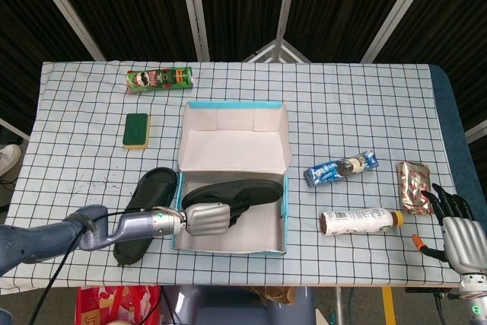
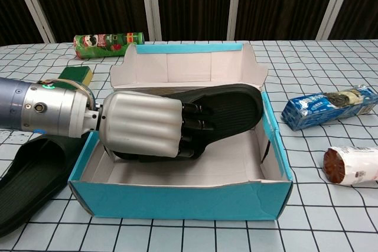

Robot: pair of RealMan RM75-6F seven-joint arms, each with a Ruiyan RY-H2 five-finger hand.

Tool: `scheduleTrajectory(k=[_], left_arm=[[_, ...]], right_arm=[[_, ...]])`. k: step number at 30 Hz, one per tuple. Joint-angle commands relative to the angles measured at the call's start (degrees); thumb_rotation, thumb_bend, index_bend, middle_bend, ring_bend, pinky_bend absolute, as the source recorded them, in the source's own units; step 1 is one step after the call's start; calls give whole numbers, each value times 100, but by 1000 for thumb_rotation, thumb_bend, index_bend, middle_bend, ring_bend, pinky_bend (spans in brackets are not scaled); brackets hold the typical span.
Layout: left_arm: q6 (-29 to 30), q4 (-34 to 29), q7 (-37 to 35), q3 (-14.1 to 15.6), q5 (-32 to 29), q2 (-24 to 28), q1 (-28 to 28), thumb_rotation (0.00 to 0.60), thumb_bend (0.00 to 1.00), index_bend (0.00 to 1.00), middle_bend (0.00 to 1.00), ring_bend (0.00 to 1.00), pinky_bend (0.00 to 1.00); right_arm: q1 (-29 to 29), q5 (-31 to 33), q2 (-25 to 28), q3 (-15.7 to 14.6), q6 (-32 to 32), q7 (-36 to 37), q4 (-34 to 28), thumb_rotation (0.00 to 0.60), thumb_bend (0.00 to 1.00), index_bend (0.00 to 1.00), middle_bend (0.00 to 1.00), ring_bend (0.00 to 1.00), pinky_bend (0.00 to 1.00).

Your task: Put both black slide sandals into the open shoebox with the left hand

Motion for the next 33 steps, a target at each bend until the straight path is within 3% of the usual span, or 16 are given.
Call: scheduleTrajectory(k=[1, 15, 27, 33], left_arm=[[-38, -38, 6, 20, -39, 11, 10, 600, 384, 412, 536, 116, 123], [-356, -168, 50, 55, -392, -7, 125, 600, 389, 411, 562, 129, 133], [-185, -80, 279, -82, -464, -78, 185, 600, 389, 411, 570, 129, 133], [-380, -262, -153, -96, -863, -89, 283, 600, 389, 394, 487, 129, 133]], right_arm=[[-2, 4, 0, 2, 2, 5, 3, 600, 272, 143, 57, 106, 69], [6, 42, -4, 5, -31, -43, -16, 600, 272, 144, 57, 106, 69], [-1, 61, 9, 11, -31, -23, -27, 600, 272, 173, 56, 106, 68], [-9, 57, 10, 9, -17, -20, -22, 600, 272, 173, 57, 106, 68]])
